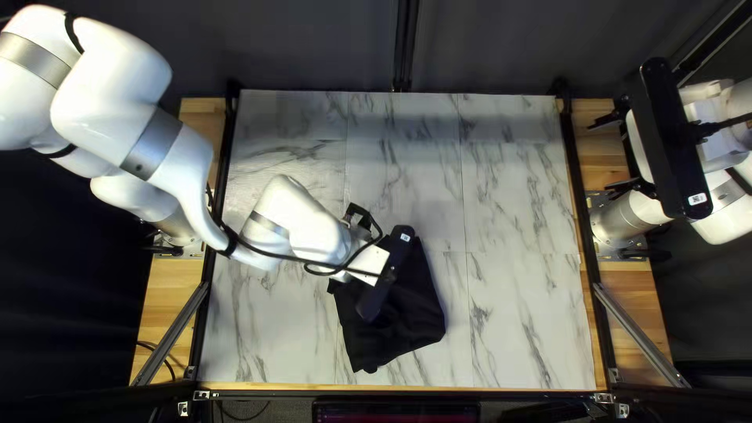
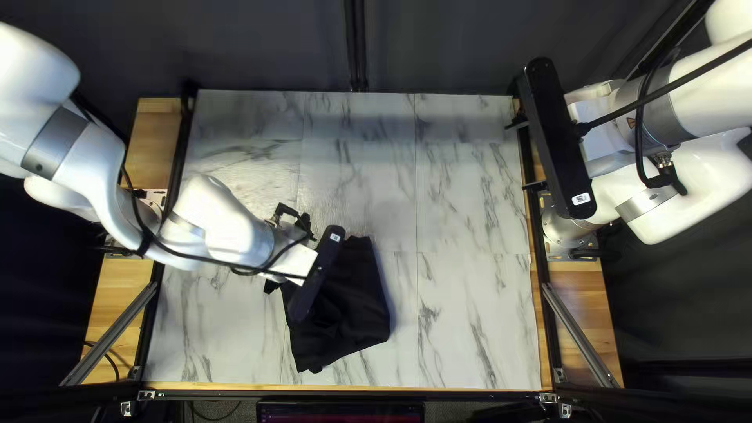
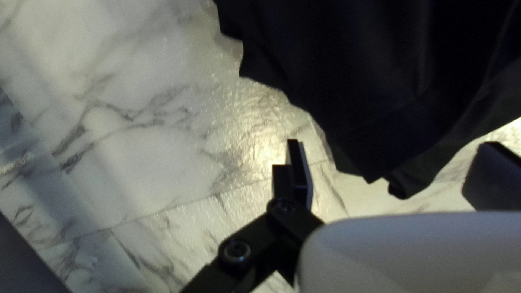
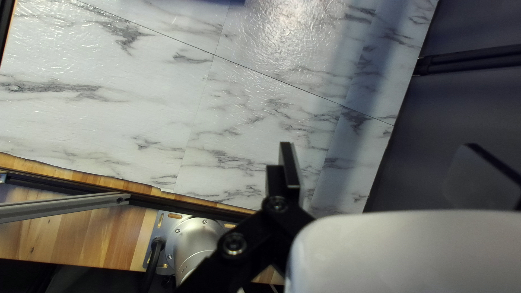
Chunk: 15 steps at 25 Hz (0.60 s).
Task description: Fold t-shirt
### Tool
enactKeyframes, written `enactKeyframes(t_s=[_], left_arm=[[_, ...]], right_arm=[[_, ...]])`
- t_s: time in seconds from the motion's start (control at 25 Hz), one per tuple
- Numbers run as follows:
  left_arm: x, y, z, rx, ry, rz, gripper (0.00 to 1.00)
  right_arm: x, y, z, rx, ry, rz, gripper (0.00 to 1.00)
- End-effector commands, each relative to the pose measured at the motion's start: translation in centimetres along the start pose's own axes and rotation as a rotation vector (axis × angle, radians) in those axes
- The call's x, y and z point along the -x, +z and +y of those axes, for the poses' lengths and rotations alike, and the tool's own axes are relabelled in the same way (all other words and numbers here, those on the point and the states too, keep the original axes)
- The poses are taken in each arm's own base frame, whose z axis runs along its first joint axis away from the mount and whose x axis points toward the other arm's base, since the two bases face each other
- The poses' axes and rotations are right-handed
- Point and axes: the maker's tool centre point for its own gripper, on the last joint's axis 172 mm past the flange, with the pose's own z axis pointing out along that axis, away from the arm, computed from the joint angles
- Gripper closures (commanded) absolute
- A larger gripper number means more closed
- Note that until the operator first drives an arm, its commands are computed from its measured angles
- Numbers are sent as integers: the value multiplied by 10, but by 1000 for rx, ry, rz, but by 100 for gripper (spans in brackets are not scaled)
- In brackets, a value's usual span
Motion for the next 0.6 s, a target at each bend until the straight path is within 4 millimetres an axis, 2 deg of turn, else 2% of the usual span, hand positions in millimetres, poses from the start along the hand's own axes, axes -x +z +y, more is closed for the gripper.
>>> enactKeyframes(t_s=[0.04,0.08,0.12,0.16,0.4,0.6], left_arm=[[-1,10,2,15,23,3,30],[-1,10,3,17,27,5,66],[-1,11,3,19,28,6,95],[-1,10,4,22,31,8,100],[-6,9,5,22,36,10,100],[-17,-2,14,15,32,7,100]], right_arm=[[0,0,0,0,0,0,0],[0,0,0,0,0,0,0],[0,0,0,0,0,0,0],[0,0,0,0,0,0,0],[0,0,0,0,0,0,0],[0,0,0,0,0,0,0]])
